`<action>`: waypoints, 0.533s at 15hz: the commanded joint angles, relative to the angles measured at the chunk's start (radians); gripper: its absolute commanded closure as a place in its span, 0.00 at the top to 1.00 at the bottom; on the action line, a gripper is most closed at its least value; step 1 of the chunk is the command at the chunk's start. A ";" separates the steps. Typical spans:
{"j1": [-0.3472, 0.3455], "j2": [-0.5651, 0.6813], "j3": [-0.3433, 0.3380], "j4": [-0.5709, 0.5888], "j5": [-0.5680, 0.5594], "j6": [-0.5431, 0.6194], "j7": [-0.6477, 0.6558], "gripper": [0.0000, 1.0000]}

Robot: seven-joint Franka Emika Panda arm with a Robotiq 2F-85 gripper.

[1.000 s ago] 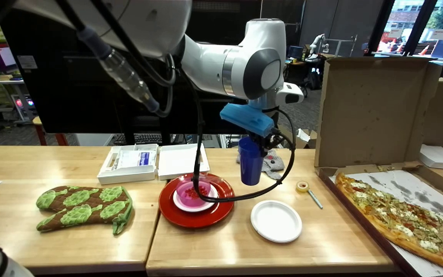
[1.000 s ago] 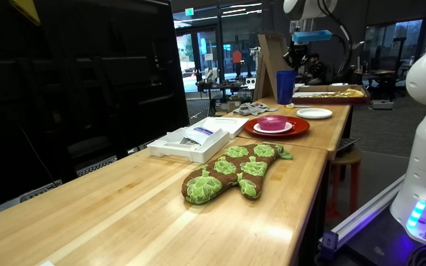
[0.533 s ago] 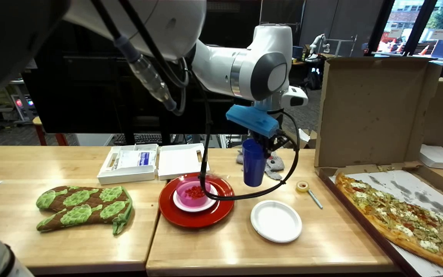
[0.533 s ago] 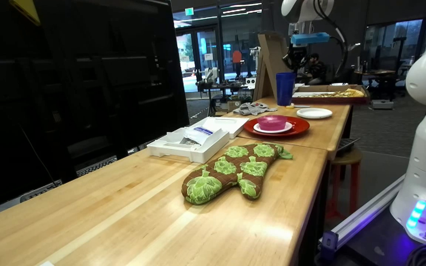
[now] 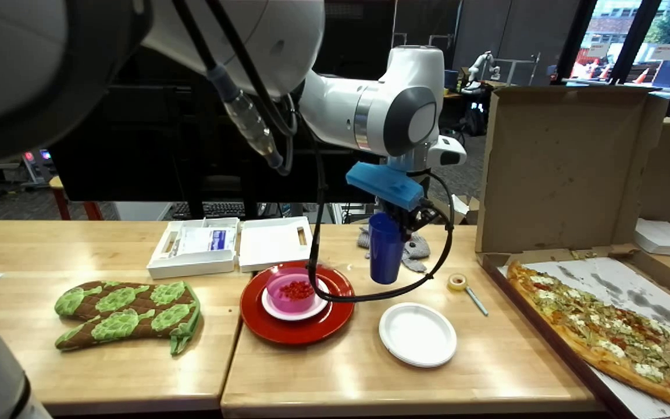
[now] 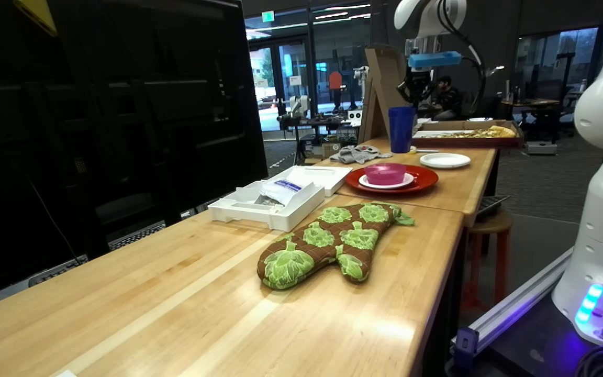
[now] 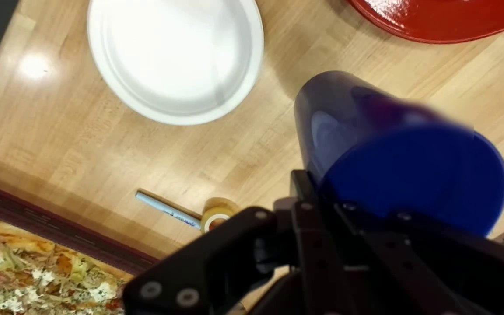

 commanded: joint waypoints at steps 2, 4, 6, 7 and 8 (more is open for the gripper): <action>-0.009 0.036 0.003 0.040 0.042 -0.019 -0.028 0.01; -0.009 0.047 0.003 0.045 0.048 -0.017 -0.028 0.01; -0.010 0.057 0.003 0.051 0.051 -0.018 -0.027 0.01; -0.010 0.062 0.003 0.053 0.052 -0.017 -0.027 0.01; -0.010 0.068 0.003 0.056 0.052 -0.017 -0.027 0.01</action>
